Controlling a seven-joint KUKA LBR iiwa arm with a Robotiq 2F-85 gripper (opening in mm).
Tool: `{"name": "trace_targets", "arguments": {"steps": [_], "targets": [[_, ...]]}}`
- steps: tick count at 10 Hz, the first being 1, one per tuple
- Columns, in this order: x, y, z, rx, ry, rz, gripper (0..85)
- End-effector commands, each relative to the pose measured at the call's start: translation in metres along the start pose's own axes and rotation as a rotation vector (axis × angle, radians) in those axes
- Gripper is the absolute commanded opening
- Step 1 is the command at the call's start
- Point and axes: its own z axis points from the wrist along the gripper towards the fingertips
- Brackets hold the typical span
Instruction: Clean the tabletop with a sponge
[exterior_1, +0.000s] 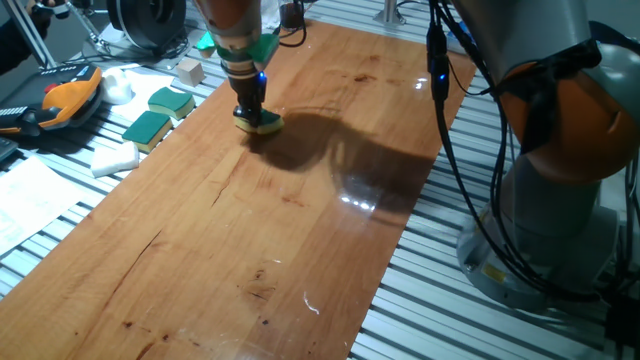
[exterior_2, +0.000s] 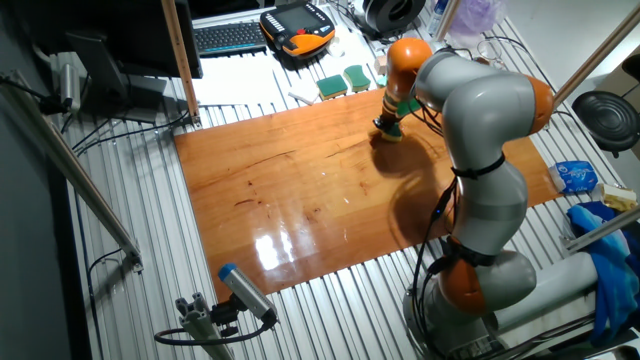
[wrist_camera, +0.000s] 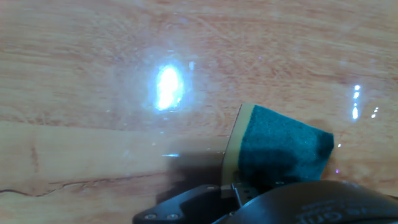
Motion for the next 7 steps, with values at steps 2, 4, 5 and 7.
{"name": "trace_targets", "arguments": {"steps": [2, 4, 5, 7], "targets": [[-0.003, -0.005, 0.001, 0.002, -0.001, -0.007, 0.0], [-0.006, -0.013, 0.002, 0.001, -0.005, -0.018, 0.0], [-0.007, -0.016, 0.001, 0.001, -0.005, -0.021, 0.0], [-0.009, -0.020, 0.000, 0.001, -0.003, -0.025, 0.0]]}}
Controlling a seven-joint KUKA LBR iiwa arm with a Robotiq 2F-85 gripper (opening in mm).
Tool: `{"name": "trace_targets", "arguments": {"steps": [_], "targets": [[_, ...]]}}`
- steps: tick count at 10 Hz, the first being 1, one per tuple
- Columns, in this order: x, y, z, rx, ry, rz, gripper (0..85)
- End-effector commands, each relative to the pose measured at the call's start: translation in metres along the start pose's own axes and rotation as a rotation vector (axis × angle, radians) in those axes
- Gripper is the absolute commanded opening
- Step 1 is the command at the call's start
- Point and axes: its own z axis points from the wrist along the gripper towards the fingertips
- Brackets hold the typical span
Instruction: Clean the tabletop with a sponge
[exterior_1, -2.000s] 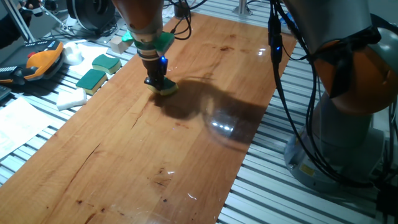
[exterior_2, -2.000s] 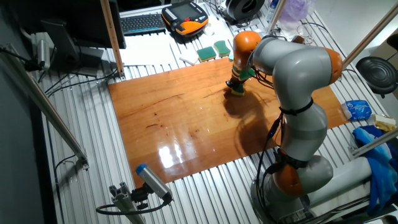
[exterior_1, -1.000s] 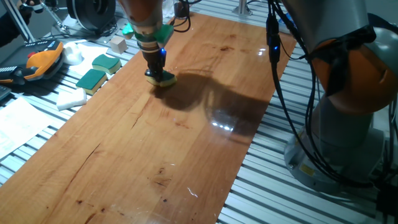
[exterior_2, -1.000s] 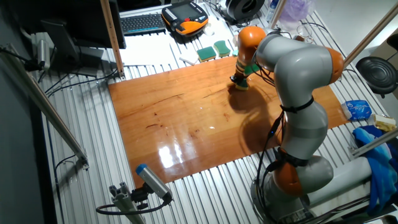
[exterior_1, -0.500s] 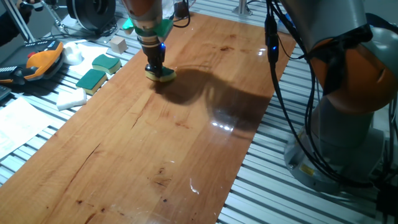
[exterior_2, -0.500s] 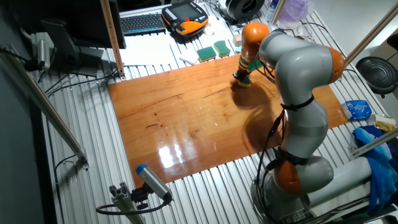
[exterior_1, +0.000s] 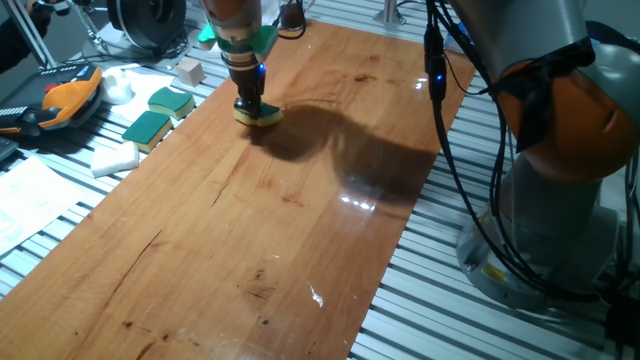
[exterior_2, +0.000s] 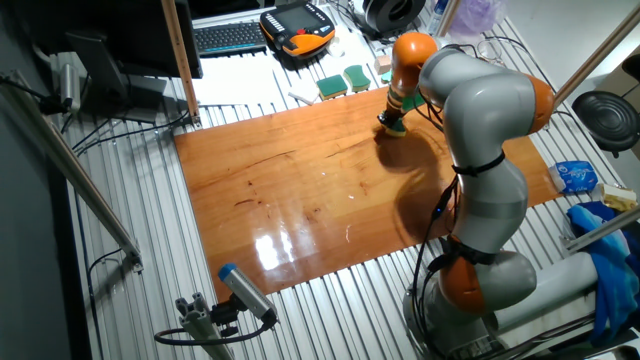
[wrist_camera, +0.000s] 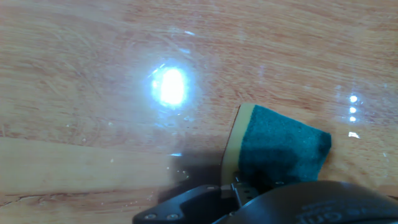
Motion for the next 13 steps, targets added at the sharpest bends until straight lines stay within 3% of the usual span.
{"name": "trace_targets", "arguments": {"steps": [1, 7, 13], "targets": [[0.000, -0.002, 0.000, 0.000, 0.000, -0.003, 0.0], [-0.005, -0.020, -0.002, 0.001, 0.000, -0.030, 0.0], [0.002, -0.035, 0.001, 0.008, -0.003, -0.049, 0.0]]}}
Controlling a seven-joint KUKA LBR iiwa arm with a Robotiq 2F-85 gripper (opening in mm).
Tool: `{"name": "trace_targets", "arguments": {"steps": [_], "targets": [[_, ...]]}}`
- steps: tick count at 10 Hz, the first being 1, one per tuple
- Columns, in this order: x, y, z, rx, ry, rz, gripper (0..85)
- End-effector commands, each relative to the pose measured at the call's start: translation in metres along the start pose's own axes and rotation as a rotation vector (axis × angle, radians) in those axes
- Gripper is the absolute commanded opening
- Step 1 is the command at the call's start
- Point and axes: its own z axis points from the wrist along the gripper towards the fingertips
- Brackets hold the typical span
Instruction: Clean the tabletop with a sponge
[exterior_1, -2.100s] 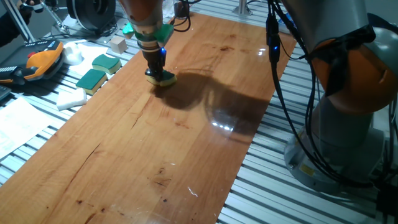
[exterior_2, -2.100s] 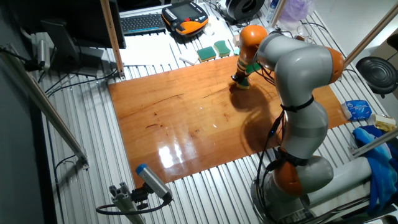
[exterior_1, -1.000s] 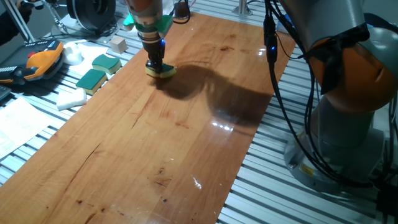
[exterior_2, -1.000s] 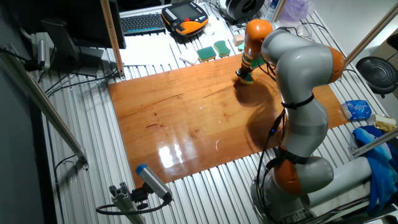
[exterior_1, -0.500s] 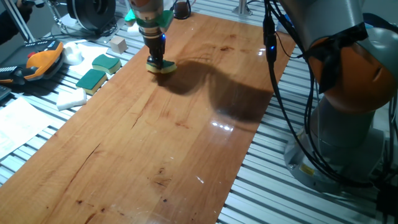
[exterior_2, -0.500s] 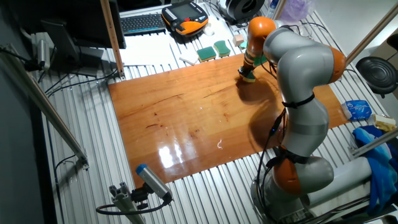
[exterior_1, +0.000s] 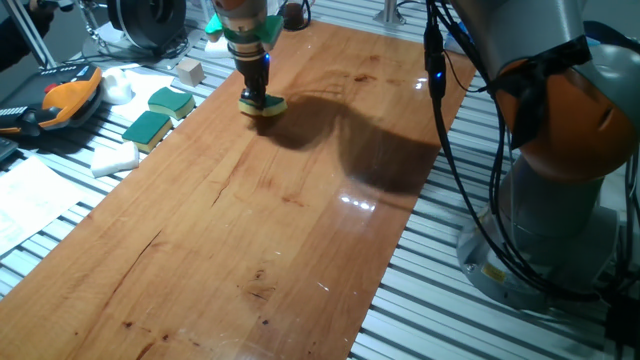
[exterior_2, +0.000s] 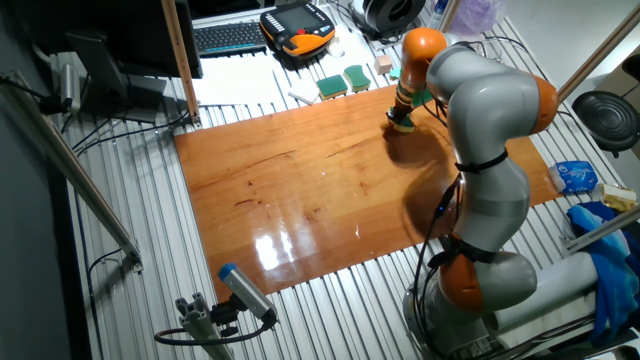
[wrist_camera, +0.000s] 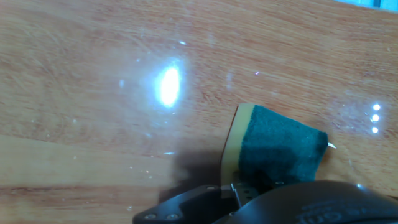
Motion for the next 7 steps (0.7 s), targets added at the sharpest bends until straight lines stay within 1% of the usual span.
{"name": "trace_targets", "arguments": {"steps": [1, 4, 7], "targets": [[0.001, -0.002, 0.000, 0.000, 0.001, -0.002, 0.0], [0.003, -0.012, -0.002, -0.004, 0.009, -0.013, 0.0], [0.006, -0.017, 0.000, 0.000, 0.008, -0.016, 0.0]]}}
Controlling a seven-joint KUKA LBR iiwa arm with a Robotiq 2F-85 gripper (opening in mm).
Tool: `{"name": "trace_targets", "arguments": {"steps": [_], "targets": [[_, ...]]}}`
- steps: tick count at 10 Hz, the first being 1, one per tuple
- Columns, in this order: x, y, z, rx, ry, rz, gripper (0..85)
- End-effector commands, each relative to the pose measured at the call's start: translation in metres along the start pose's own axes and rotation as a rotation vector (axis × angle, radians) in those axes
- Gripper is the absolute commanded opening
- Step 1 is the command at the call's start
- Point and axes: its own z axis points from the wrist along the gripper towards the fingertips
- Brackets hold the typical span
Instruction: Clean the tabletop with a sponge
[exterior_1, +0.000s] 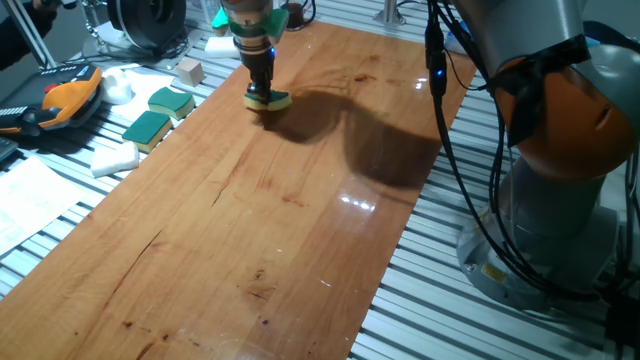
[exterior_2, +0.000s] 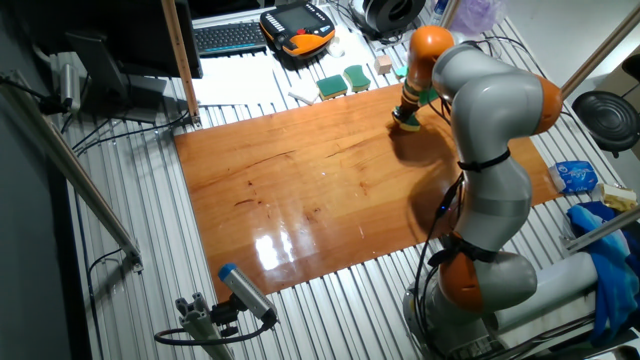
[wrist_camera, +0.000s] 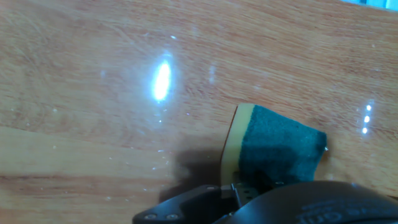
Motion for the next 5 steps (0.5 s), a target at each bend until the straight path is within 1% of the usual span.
{"name": "trace_targets", "arguments": {"steps": [1, 5], "targets": [[0.0015, -0.0016, 0.0007, 0.010, -0.001, -0.006, 0.0], [0.0066, -0.0075, 0.0033, 0.018, 0.000, -0.013, 0.0]]}}
